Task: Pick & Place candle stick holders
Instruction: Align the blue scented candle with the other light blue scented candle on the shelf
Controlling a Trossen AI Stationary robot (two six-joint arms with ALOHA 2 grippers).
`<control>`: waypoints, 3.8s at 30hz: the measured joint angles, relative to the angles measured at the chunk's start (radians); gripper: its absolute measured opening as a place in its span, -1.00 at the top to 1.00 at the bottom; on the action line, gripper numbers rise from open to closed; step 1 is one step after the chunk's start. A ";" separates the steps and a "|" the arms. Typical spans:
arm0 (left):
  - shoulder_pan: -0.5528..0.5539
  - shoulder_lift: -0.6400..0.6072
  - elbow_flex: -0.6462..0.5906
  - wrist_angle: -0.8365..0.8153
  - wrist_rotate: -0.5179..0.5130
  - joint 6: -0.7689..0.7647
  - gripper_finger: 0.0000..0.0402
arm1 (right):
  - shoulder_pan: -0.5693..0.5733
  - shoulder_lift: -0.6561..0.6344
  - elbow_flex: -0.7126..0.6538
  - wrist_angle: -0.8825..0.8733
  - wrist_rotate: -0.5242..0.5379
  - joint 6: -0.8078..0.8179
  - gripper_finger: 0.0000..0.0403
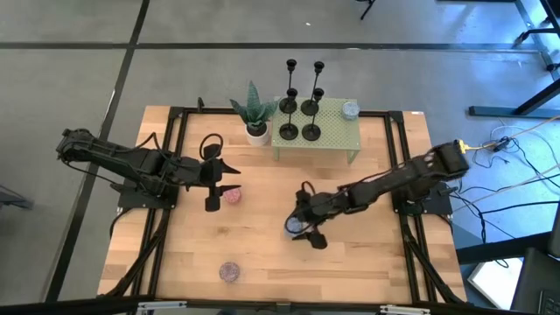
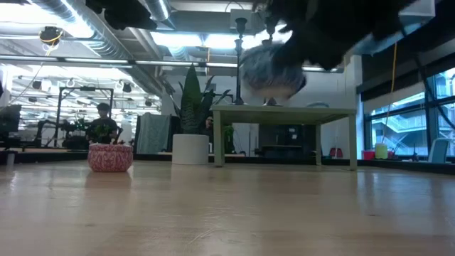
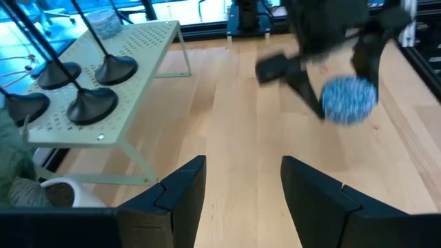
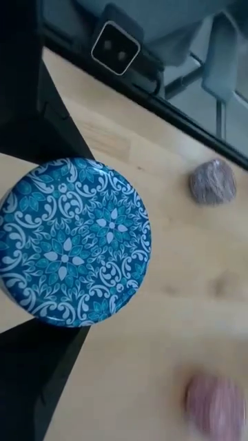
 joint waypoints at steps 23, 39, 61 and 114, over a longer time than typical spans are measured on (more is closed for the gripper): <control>0.000 0.000 0.000 0.029 -0.045 -0.003 0.08 | -0.012 -0.517 0.000 -0.858 1.130 0.448 -0.59; 0.000 0.000 0.000 0.028 -0.043 -0.002 0.08 | -0.188 -0.516 -0.041 -0.860 1.196 0.724 -0.59; 0.000 0.000 0.000 0.028 -0.037 0.000 0.08 | -0.369 -0.515 -0.394 -0.277 1.196 0.559 -0.59; 0.000 0.000 0.000 0.028 -0.036 0.000 0.08 | -0.439 -0.518 -0.368 -0.175 1.084 0.338 -0.75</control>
